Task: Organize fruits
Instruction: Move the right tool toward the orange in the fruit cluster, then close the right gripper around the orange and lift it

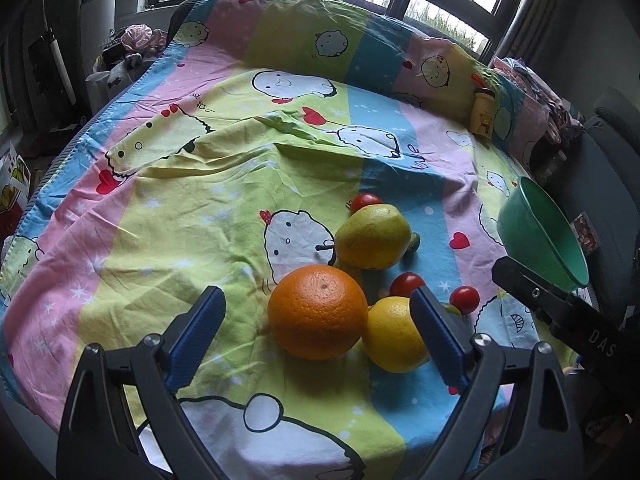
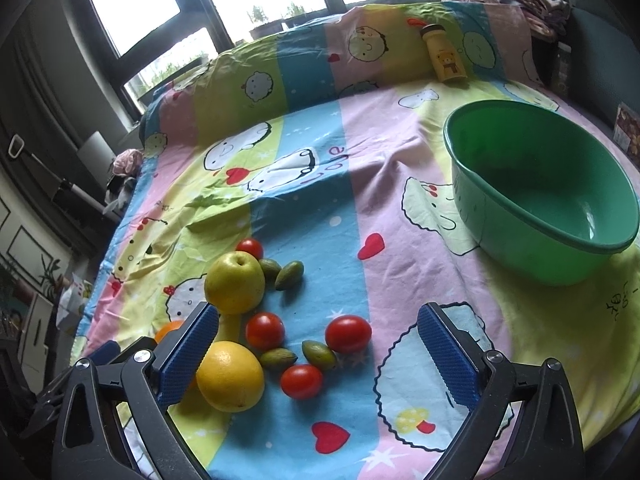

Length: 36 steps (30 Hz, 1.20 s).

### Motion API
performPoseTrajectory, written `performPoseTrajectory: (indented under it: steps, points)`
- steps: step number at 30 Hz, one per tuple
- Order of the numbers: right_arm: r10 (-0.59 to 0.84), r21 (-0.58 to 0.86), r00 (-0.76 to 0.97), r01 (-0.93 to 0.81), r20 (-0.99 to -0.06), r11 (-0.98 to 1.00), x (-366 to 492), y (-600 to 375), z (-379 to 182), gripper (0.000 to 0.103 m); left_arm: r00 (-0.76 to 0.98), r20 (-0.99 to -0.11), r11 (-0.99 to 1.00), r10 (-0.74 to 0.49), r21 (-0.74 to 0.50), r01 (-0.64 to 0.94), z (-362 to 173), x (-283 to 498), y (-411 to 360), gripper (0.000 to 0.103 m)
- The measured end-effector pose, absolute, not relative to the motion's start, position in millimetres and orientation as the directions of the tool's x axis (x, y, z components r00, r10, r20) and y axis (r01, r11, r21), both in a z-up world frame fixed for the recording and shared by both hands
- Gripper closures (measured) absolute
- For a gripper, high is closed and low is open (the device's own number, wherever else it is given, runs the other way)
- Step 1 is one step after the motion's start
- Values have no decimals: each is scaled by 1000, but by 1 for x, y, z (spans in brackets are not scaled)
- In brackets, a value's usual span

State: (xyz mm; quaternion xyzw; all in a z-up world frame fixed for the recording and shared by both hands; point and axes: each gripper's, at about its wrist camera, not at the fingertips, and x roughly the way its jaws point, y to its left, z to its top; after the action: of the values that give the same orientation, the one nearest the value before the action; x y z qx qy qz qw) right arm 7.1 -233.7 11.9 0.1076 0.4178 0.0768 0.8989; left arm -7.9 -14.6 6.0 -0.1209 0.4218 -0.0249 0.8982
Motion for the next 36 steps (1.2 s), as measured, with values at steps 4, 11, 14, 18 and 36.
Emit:
performPoseTrajectory:
  steps: [4, 11, 14, 18, 36]
  points:
    - [252, 275, 630, -63, -735, 959, 7, -232, 10, 10, 637, -755, 967, -157, -247, -54, 6, -9, -14, 12]
    - [315, 333, 602, -86, -733, 939, 8, -229, 8, 18, 632, -755, 968, -173, -250, -34, 7, -10, -19, 21]
    - [329, 346, 603, -93, -727, 934, 7, -229, 9, 18, 631, -756, 969, -172, -244, -29, 7, -10, -21, 22]
    - [371, 391, 600, -104, -709, 915, 7, -231, 10, 25, 629, -759, 972, -169, -235, -23, 7, -11, -24, 23]
    - [574, 528, 430, -233, -697, 817, 31, -197, 22, 41, 628, -745, 944, -225, -327, -50, 7, -10, -6, 33]
